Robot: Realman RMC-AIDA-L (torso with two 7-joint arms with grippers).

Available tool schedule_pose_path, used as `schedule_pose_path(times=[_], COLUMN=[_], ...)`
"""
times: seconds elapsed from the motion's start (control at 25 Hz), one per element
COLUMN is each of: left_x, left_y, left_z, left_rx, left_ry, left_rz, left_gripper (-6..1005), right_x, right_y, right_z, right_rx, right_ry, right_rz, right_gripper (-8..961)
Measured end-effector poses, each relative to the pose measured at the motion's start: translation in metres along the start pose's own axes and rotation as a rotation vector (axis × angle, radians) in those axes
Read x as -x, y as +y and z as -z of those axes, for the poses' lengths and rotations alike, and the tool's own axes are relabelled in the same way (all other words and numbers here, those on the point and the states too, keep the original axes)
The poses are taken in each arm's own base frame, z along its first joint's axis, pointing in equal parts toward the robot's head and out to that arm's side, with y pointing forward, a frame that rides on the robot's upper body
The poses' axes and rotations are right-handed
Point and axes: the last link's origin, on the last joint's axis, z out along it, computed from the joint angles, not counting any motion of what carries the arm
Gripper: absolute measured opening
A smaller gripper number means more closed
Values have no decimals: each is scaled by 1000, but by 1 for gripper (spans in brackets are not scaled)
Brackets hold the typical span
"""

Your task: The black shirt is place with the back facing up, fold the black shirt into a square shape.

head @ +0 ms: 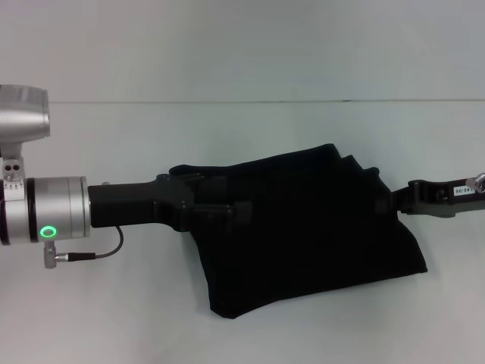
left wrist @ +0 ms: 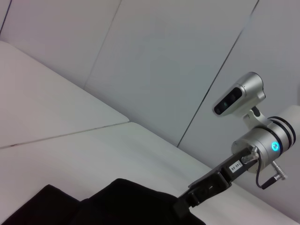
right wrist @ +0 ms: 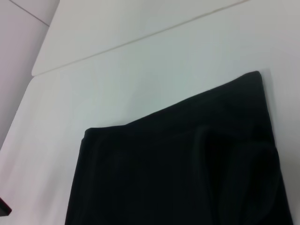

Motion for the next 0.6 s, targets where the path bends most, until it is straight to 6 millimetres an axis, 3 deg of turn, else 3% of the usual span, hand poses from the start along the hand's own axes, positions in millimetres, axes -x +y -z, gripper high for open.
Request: schedule_pose_path(times=[0.6], left_x=[3], left_y=[1], left_z=[-1], left_rx=[4], left_ry=[5], left_rz=[24], left_gripper=[899], right_x=[-14], right_y=[-20], right_z=[-1], right_rx=[-65], right_ry=[-24], right_rz=[-43], right_gripper=[197])
